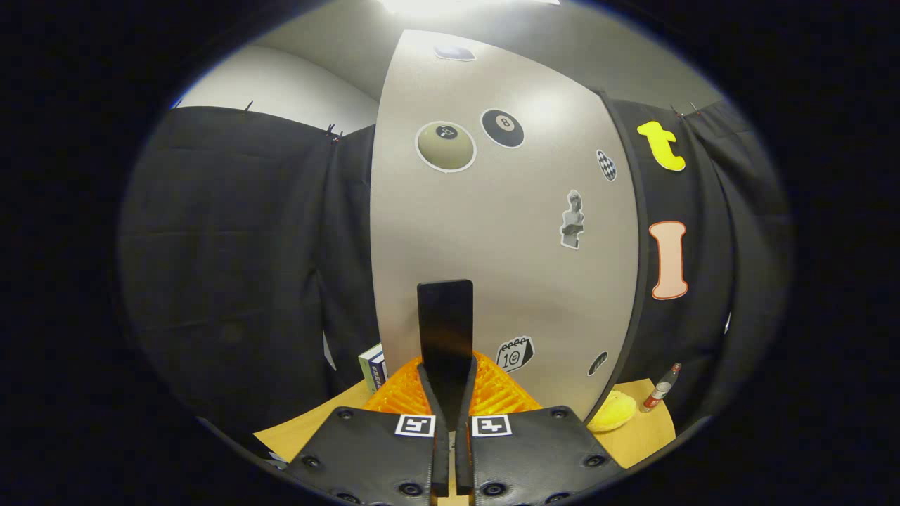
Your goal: Open the shoe cabinet door, grab the shoes and put them into the shoe cabinet, then close the shoe cabinet door.
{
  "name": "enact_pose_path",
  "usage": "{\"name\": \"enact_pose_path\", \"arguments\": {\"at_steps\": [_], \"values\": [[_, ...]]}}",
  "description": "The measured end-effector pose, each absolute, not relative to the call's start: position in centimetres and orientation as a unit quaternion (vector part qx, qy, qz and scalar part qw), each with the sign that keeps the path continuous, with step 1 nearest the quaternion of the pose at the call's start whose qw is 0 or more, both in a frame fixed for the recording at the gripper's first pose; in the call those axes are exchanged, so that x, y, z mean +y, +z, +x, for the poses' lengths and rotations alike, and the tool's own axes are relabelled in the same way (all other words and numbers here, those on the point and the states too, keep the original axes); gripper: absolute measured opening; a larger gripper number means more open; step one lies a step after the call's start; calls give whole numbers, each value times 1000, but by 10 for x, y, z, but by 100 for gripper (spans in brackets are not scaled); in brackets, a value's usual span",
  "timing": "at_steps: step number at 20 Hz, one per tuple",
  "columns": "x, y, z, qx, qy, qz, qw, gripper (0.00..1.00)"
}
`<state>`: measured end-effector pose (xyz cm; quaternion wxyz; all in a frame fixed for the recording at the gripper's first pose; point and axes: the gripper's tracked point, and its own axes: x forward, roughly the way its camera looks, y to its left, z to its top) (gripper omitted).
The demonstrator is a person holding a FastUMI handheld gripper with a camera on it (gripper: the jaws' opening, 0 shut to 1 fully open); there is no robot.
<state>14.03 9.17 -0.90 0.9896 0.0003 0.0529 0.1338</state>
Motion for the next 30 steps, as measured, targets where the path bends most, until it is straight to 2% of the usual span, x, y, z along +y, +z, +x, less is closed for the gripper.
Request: {"name": "enact_pose_path", "arguments": {"at_steps": [18, 30], "values": [[12, -6, 94, 65, 53, -4, 996, 4], [-101, -4, 83, 53, -50, -12, 997, 3]]}}
